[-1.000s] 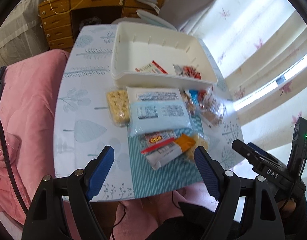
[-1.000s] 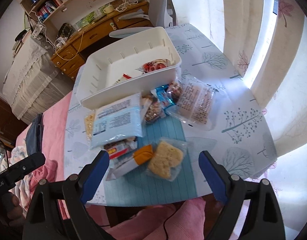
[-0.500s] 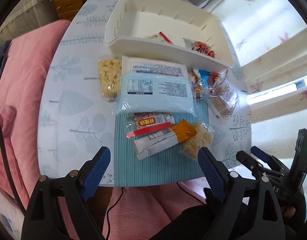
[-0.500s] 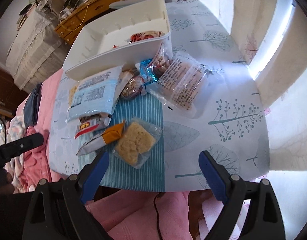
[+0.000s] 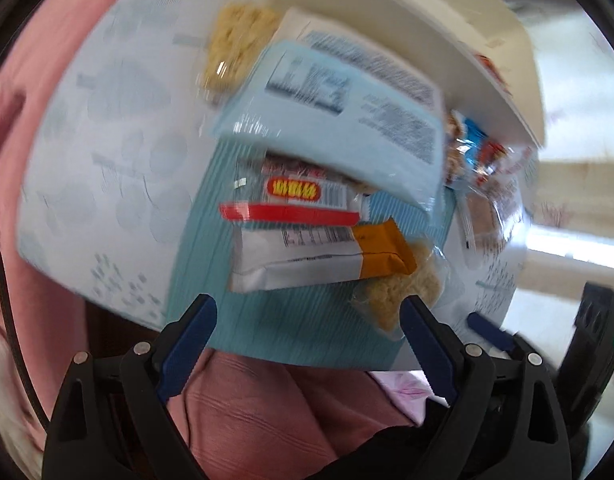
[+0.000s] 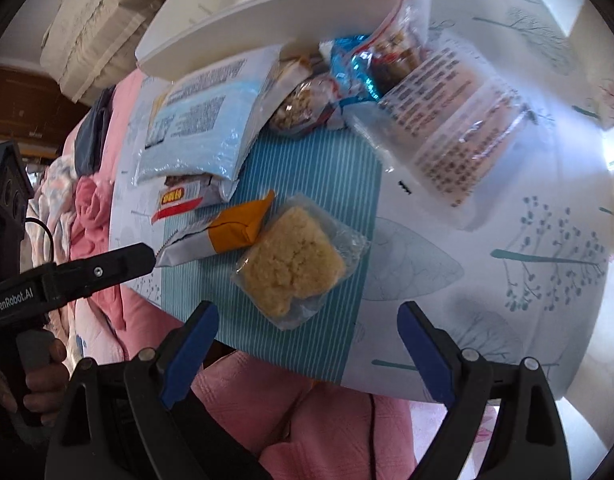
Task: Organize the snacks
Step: 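Grasp the orange-and-white bar with the left tool while the right tool grasps the cracker bag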
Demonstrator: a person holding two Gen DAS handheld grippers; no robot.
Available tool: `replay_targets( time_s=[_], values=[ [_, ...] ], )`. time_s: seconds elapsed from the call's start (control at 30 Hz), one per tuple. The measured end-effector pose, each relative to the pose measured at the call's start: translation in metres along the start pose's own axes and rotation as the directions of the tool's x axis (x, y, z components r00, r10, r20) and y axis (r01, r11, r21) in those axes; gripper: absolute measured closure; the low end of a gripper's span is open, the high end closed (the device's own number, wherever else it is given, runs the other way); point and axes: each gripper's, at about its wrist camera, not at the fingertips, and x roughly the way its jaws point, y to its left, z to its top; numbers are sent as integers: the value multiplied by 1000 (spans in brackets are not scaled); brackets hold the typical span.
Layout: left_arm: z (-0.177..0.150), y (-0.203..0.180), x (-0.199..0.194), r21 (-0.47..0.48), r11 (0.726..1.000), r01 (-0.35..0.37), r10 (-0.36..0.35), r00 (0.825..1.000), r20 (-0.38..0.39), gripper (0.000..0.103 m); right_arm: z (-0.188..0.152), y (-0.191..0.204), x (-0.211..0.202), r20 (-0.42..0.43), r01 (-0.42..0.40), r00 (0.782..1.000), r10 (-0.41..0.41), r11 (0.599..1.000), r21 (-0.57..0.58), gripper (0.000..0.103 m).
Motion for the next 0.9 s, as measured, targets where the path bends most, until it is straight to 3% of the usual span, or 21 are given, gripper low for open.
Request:
replay_targets(
  time_s=[0.23, 0.43, 0.57, 0.7, 0.9],
  values=[
    [3, 14, 24, -233, 969, 77, -86, 996, -28, 11, 19, -2, 27, -109, -53, 993, 54, 998, 16, 12],
    [2, 31, 41, -445, 890, 102, -126, 992, -24, 11, 36, -10, 44, -178, -53, 982, 66, 996, 78, 12],
    [3, 32, 50, -522, 843, 130, -161, 987, -16, 11, 41, -8, 54, -216, -47, 974, 65, 995, 86, 12],
    [7, 32, 59, -573, 809, 131, -174, 985, -20, 12, 44, 5, 64, -260, -1, 966, 14, 999, 51, 12],
    [21, 36, 65, -617, 776, 127, -187, 982, -33, 28, 55, 27, 77, -300, 82, 950, -81, 997, -9, 12]
  ],
)
